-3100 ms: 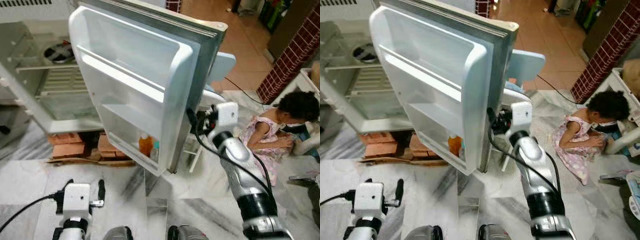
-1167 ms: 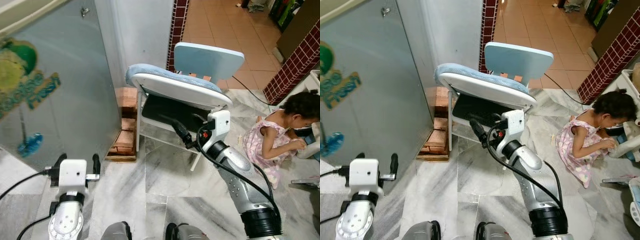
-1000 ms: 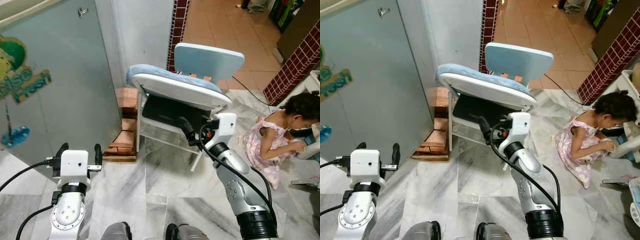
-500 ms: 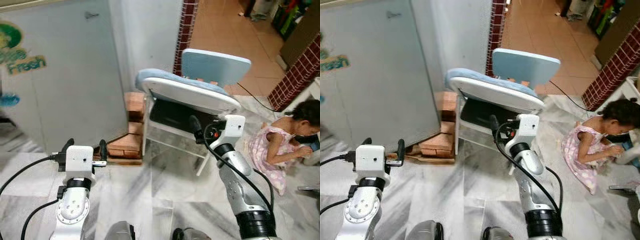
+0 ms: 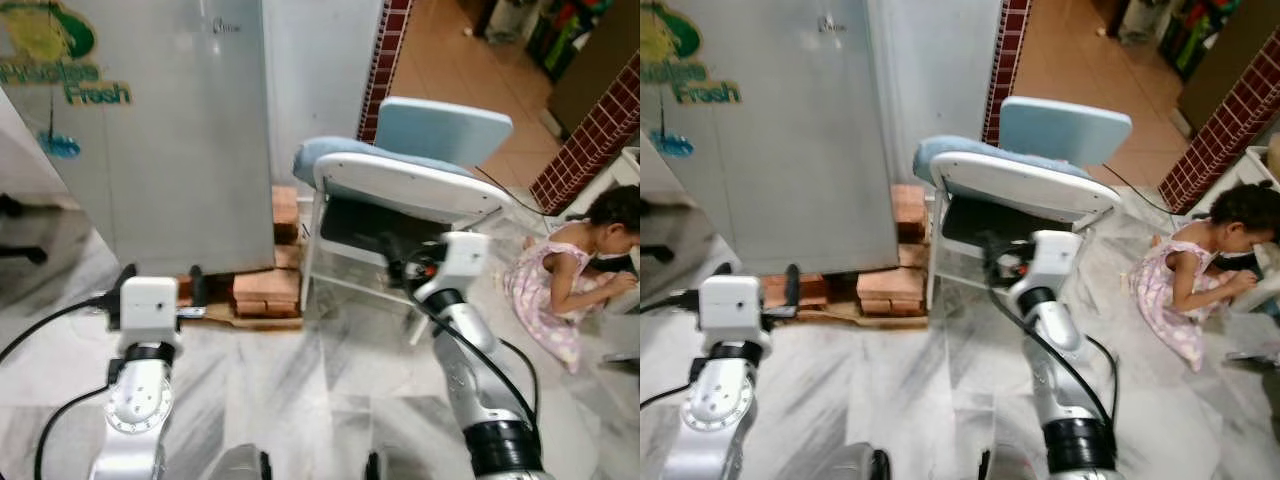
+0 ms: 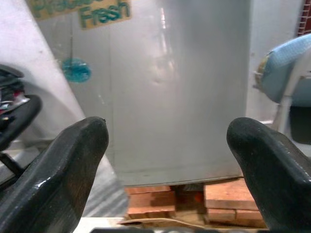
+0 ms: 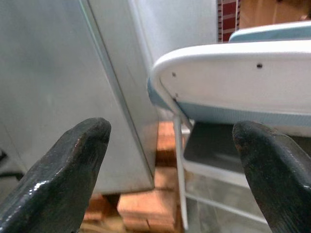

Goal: Restocking fridge

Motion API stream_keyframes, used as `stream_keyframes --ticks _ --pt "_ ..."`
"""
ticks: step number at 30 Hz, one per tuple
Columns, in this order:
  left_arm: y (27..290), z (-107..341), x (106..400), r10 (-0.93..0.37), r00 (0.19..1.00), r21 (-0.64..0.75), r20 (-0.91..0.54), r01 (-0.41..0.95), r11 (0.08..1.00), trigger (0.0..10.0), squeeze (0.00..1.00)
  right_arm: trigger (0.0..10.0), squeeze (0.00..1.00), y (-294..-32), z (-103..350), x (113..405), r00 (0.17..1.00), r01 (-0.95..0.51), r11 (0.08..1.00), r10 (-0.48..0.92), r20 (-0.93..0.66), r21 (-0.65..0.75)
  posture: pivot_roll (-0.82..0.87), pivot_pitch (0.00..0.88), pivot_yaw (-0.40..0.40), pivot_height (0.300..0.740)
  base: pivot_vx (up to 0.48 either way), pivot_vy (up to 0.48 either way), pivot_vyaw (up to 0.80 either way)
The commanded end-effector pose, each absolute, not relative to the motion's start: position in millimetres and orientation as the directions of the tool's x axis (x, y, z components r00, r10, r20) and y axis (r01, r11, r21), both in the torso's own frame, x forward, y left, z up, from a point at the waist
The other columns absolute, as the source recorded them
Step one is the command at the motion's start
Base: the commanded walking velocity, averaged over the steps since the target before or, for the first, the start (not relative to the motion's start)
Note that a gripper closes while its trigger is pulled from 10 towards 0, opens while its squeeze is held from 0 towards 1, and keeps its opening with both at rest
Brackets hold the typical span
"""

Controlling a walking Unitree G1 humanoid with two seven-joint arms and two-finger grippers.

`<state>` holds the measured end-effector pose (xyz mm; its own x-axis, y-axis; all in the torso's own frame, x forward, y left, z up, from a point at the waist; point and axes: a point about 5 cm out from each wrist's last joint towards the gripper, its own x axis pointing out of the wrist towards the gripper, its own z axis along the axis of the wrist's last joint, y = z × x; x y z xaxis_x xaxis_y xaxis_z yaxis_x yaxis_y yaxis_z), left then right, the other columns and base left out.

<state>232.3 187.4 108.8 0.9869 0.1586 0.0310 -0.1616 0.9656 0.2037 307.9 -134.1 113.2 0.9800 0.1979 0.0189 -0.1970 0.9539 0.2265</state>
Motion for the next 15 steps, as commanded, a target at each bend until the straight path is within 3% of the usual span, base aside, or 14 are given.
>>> stream_keyframes --ticks 1,4,8,15 --pt "181 107 233 0.129 0.991 0.192 0.023 -0.131 0.973 10.0 0.0 10.0 0.0 -148 104 305 0.989 -0.141 0.966 0.148 -0.014 0.215 0.02 0.116 0.004 0.74 0.0 0.48 -0.72" --pt "181 106 234 0.13 0.991 0.185 0.03 -0.133 0.974 10.0 0.0 10.0 0.0 -149 104 305 0.99 -0.14 0.967 0.144 -0.002 0.213 0.02 0.093 0.024 0.74 0.0 0.48 -0.76" --pt "178 104 240 0.101 0.994 0.184 0.032 -0.106 0.977 10.0 0.0 10.0 0.0 -151 101 305 0.992 -0.126 0.97 0.127 0.007 0.21 0.01 0.054 0.066 0.74 0.0 0.436 -0.23" --pt "177 104 255 0.042 0.998 0.233 0.036 -0.049 0.971 10.0 0.0 10.0 0.0 -157 93 299 0.997 -0.078 0.98 0.078 0.007 0.185 -0.01 0.027 0.096 0.74 0.0 0.0 0.0"
